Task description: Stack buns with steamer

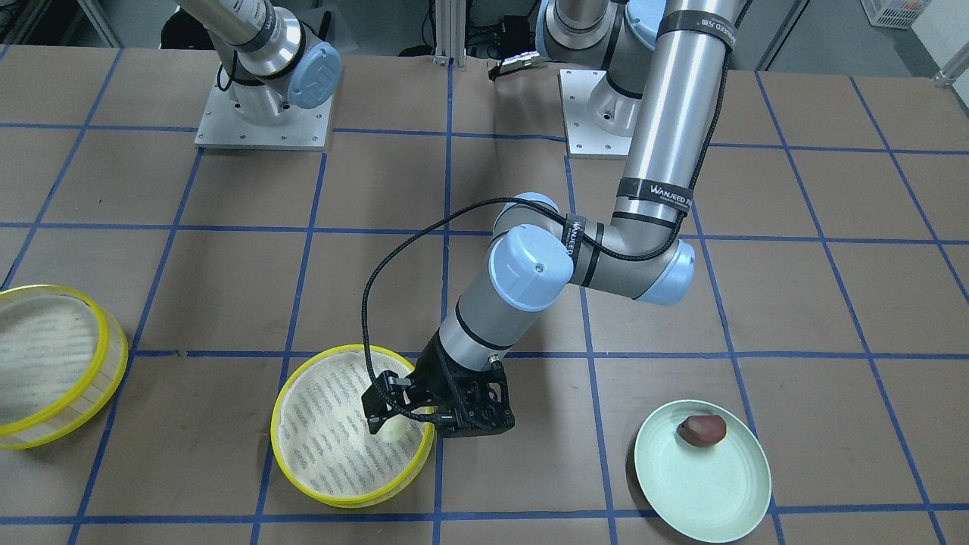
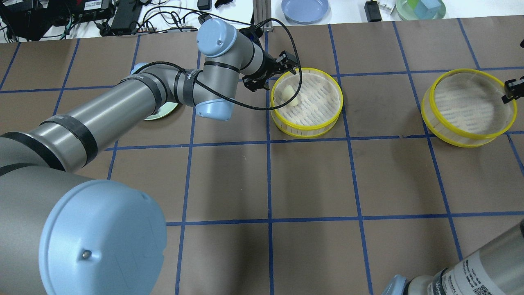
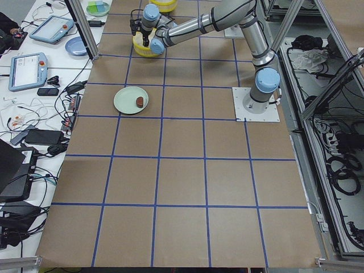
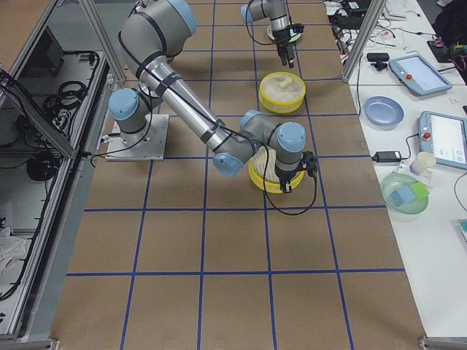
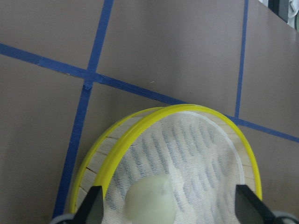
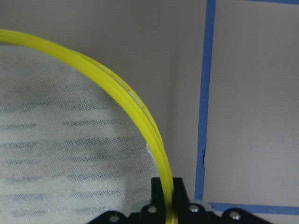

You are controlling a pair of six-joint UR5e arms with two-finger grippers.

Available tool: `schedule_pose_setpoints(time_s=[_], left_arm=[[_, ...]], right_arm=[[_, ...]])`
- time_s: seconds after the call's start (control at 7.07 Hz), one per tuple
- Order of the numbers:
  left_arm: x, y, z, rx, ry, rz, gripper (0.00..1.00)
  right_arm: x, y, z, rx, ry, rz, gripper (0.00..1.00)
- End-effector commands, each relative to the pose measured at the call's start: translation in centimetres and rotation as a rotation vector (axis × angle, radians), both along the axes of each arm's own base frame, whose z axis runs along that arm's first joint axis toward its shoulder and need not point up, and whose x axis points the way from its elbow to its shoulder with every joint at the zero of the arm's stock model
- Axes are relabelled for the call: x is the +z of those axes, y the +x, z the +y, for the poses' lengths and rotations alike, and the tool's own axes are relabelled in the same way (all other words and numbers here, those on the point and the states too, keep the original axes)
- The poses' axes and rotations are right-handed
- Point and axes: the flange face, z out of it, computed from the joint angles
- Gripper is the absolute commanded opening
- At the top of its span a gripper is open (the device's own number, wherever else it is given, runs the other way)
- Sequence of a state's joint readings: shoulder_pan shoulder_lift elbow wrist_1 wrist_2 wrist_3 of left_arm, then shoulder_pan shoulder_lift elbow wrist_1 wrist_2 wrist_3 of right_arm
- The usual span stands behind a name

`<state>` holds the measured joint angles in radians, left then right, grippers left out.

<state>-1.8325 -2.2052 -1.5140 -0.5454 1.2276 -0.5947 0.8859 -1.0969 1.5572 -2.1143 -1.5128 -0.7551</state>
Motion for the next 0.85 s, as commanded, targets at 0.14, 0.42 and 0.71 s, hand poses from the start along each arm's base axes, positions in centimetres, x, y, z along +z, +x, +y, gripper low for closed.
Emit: schedule_pose_setpoints(time_s=[0.14, 0.42, 0.71], left_arm=[[2.0, 2.3, -0.3, 0.028, 0.056, -0.101, 1.00], [8.2, 12.6, -1.7, -0.025, 0.018, -0.208, 1.00], [10.0, 21.3, -1.9, -0.069, 0.063, -0.261, 1.00]], right_arm=[[2.9, 4.4, 0.0, -0.073, 0.052, -0.010, 0.00], [6.3, 11.8, -1.5, -0.118, 0.016, 0.002, 0.00], [8.4, 19.2, -1.7, -0.158, 0.033, -0.019, 0.00]])
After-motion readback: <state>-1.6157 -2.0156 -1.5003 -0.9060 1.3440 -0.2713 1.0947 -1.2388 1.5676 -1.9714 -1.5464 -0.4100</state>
